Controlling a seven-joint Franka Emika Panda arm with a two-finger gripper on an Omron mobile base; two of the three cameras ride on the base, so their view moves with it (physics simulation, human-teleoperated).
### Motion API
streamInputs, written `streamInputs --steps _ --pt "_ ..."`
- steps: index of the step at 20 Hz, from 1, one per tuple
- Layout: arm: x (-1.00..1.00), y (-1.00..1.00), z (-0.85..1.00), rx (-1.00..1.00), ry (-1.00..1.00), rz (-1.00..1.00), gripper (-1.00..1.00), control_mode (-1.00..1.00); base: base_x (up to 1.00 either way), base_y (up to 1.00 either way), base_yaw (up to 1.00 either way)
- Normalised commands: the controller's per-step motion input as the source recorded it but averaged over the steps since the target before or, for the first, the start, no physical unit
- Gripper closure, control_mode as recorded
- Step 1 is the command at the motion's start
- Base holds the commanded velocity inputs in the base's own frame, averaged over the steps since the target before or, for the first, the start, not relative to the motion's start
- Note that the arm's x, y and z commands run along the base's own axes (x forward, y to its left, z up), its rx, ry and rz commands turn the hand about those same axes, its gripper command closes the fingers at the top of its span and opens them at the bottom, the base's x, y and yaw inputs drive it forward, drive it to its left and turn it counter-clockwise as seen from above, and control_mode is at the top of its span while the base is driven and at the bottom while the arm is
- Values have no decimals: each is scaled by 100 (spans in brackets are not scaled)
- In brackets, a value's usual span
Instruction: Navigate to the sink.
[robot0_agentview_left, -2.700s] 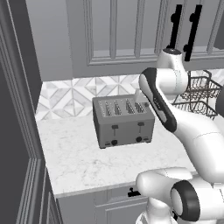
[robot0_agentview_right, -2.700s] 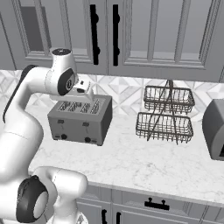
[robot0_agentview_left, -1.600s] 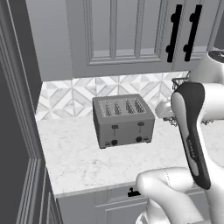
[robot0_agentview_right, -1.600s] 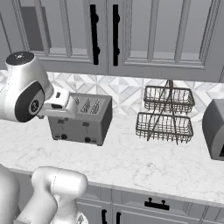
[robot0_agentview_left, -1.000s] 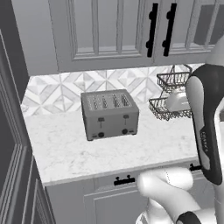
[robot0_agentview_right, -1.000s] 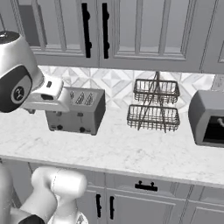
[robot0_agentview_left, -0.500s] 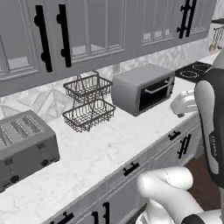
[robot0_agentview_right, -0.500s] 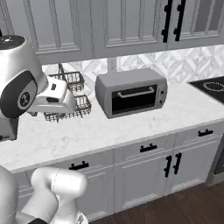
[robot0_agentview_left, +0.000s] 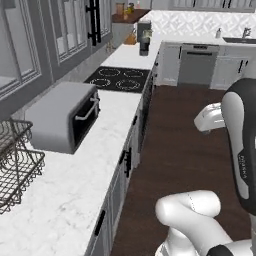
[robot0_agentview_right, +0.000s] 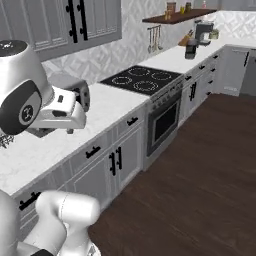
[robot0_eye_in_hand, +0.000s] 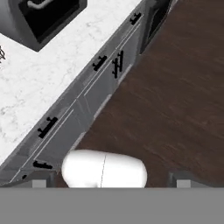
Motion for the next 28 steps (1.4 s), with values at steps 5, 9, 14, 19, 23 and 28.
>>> streamInputs --steps 5,9,14,19,23,28 --pt "0 0 0 0 0 0 -100 100 0 -3 -96" --pt "0 0 0 0 0 0 -100 100 0 -3 -95" --pt "0 0 0 0 0 0 -100 100 11 -16 -84" --pt "0 0 0 0 0 0 -100 100 100 -3 -3" --pt "0 0 0 0 0 0 -100 100 100 -12 25" --pt "0 0 0 0 0 0 -100 100 100 -33 30"
